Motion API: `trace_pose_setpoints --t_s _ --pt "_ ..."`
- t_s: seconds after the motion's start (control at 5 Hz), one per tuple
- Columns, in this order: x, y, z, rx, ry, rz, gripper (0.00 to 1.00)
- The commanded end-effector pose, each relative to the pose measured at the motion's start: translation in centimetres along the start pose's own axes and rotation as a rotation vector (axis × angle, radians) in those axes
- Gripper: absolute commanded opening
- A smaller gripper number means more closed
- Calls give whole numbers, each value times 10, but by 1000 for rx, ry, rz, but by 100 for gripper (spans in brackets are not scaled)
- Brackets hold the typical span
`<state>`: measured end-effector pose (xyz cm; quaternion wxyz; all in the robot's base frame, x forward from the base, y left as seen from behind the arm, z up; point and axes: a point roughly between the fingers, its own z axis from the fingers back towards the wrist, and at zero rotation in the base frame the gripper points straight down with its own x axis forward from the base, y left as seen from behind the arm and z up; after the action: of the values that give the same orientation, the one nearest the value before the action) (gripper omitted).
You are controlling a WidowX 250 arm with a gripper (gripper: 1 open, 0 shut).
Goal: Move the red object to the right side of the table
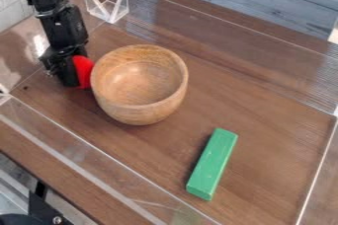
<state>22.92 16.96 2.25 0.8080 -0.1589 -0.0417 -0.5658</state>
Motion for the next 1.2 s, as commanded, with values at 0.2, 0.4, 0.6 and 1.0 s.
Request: trace_pose_setpoints --t_s 0.2,0.4,0.6,1.0 --pt "35 0 44 84 87 -45 0" --pt "50 3 54 124 109 -80 0" --pt "61 5 74 177 117 -32 0" --pt "103 -2 108 250 125 -69 0"
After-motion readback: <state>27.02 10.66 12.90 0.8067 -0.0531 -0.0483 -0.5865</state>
